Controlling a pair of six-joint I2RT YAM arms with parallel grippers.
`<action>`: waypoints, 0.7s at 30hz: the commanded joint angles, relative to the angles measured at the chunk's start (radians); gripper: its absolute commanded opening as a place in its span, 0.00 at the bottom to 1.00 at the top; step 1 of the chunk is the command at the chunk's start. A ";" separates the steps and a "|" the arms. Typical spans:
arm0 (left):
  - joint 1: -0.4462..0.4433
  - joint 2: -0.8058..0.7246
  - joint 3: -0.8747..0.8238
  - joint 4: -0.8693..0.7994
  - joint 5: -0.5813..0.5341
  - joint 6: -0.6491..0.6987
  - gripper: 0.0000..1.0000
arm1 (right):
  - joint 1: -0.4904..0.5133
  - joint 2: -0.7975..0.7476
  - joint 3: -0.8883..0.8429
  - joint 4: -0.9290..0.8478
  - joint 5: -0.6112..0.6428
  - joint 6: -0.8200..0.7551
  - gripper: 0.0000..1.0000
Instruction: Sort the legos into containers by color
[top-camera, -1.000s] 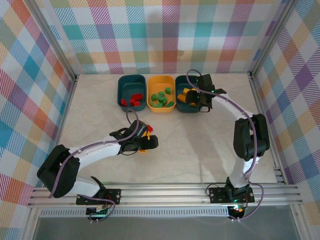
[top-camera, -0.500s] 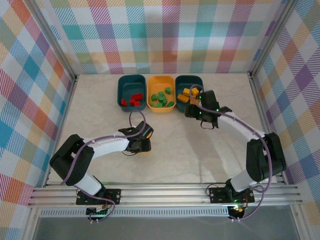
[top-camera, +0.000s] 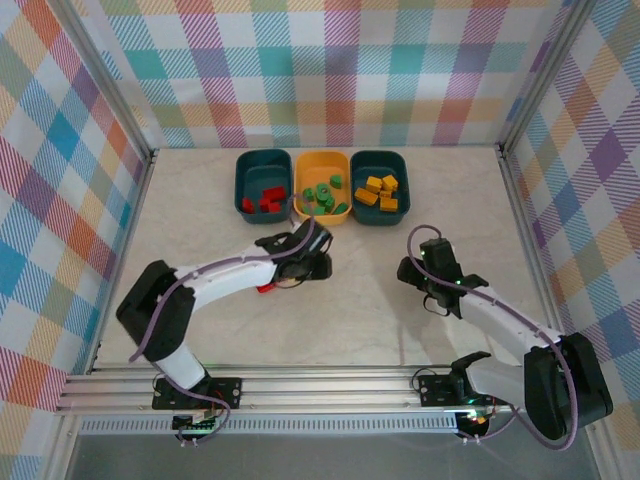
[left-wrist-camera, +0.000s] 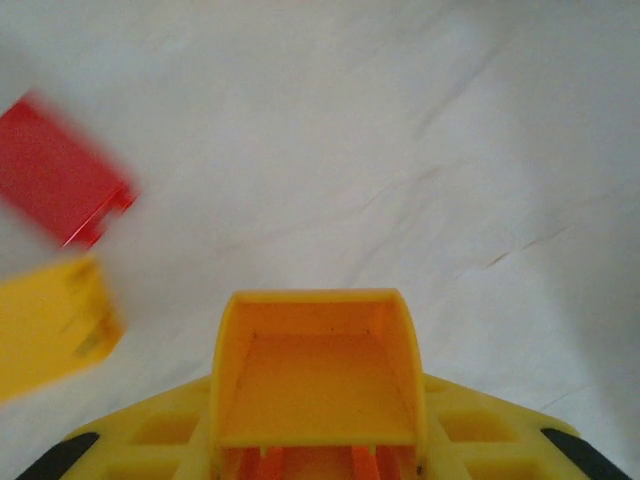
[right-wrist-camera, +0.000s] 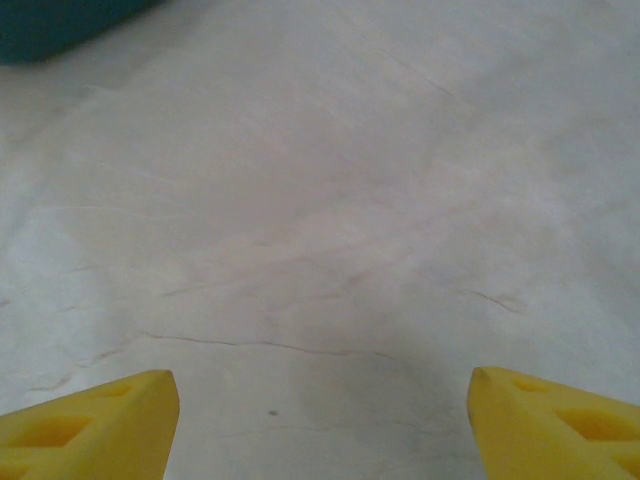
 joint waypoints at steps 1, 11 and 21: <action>-0.006 0.132 0.174 0.053 0.019 0.059 0.27 | -0.005 -0.019 -0.033 0.052 -0.031 0.082 0.76; 0.073 0.607 0.922 -0.081 0.076 0.122 0.30 | -0.006 -0.260 -0.089 -0.036 -0.056 0.115 0.82; 0.130 0.936 1.468 -0.260 0.182 0.146 0.45 | -0.008 -0.321 -0.006 -0.143 -0.086 0.051 0.86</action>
